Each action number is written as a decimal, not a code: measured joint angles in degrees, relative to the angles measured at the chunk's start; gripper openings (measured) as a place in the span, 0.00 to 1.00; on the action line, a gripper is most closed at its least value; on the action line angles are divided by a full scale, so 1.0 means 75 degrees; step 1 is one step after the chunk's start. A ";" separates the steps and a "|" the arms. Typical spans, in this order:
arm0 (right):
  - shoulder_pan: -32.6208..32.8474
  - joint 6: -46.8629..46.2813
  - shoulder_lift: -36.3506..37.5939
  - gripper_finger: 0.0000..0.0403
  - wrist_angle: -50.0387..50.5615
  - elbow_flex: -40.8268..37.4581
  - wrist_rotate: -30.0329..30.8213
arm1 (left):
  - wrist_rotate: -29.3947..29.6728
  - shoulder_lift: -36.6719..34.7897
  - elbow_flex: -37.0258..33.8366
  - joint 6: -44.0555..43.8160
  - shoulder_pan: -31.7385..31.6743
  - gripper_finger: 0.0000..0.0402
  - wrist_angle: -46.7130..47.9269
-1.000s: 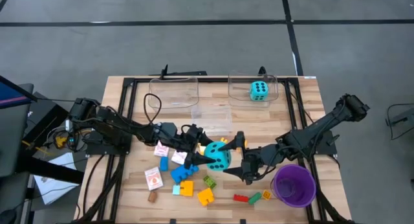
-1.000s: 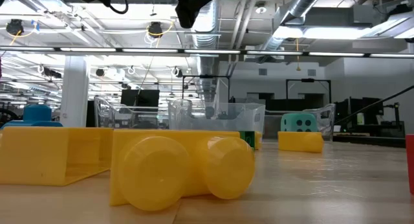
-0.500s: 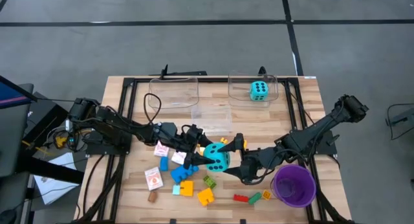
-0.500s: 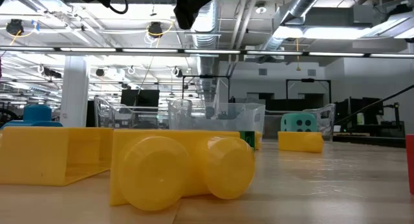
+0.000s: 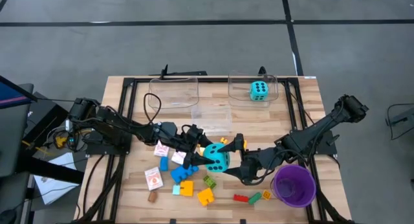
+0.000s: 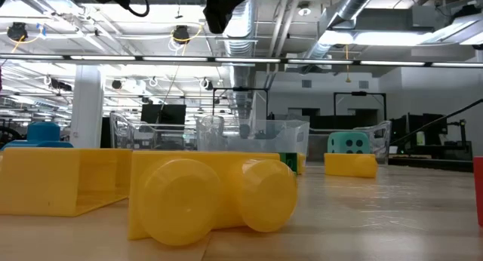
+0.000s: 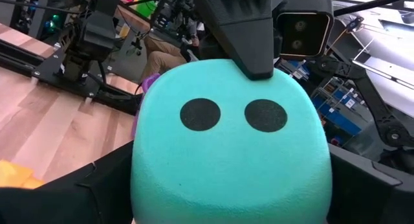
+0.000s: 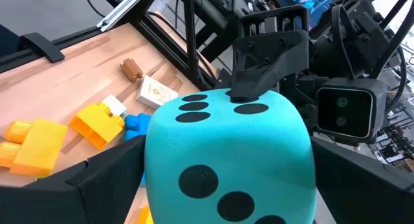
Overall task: Pick & Place Toys
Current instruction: Put the blue dice into the top right transparent bin
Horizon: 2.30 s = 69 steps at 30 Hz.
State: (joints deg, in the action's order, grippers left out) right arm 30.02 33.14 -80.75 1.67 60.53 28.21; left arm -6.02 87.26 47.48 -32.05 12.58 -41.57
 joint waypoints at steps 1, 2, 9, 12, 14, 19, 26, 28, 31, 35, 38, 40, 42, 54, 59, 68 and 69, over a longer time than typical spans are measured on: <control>0.0000 -0.0014 -0.0002 0.99 0.0000 0.0000 0.0000 | -0.0004 0.0000 0.0000 0.0006 0.0005 0.90 0.0007; 0.0000 -0.0041 -0.0004 0.99 0.0000 0.0000 0.0000 | -0.0025 0.0000 0.0000 0.0019 0.0005 0.90 0.0014; -0.0026 -0.0145 -0.0006 0.99 -0.0016 -0.0006 -0.0003 | -0.0077 0.0000 0.0000 0.0108 0.0005 0.90 0.0019; -0.0026 -0.0139 -0.0006 0.99 -0.0098 -0.0015 0.0003 | -0.0033 -0.0003 0.0009 0.0185 0.0015 0.92 0.0003; -0.0010 -0.0139 -0.0006 0.98 -0.0125 -0.0015 0.0023 | -0.0020 -0.0004 0.0012 0.0202 0.0008 0.94 -0.0012; 0.0000 -0.0171 -0.0006 0.89 -0.0134 -0.0015 0.0089 | 0.0132 -0.0015 0.0012 0.0256 -0.0032 0.98 -0.0002; 0.0022 -0.0291 -0.0015 0.78 -0.0111 -0.0023 0.0097 | 0.0148 -0.0045 0.0034 0.0460 -0.0159 0.99 0.0054; 0.0057 -0.0331 -0.0017 0.78 -0.0082 -0.0023 0.0226 | -0.0023 -0.0141 0.0041 0.0478 -0.0232 0.99 0.0219; 0.0160 -0.0535 0.0048 0.78 0.0238 -0.0023 0.0459 | -0.0329 -0.0587 0.0041 0.0615 -0.0412 0.99 0.0834; 0.0246 -0.0910 0.0169 0.78 0.0663 -0.0049 0.1073 | -0.0460 -0.1475 0.0064 0.1108 -0.0460 0.99 0.1806; 0.0209 -0.1532 0.0370 0.78 0.1305 -0.0041 0.1889 | -0.0410 -0.2121 0.0047 0.1448 -0.0401 0.99 0.2455; -0.0009 -0.2128 0.0480 0.78 0.1638 -0.0027 0.2320 | -0.0327 -0.2557 0.0050 0.1673 -0.0303 0.99 0.2838; -0.0314 -0.2872 0.0630 0.78 0.2277 -0.0031 0.2679 | -0.0111 -0.2821 0.0050 0.1871 -0.0165 0.98 0.3192; -0.3989 -0.5241 0.0851 0.78 0.4104 -0.0029 0.2675 | 0.2004 -0.3159 0.0029 0.2453 0.0553 0.97 0.4727; -0.5999 -0.5063 0.0935 0.78 0.3544 -0.0012 0.0910 | 0.2241 -0.3156 0.0023 0.2477 0.0562 0.96 0.5042; -0.8004 -0.6213 0.0468 0.78 0.3479 -0.0017 -0.0696 | 0.3199 -0.3150 0.0017 0.2570 0.0562 0.97 0.5541; -0.8041 -0.6344 0.0439 0.78 0.3450 -0.0017 -0.0761 | 0.3223 -0.3150 0.0017 0.2652 0.0560 0.97 0.5526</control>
State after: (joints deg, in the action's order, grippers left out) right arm -30.29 -14.44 -77.46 27.55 60.40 22.50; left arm 18.15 63.64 47.62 -12.16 16.78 -0.12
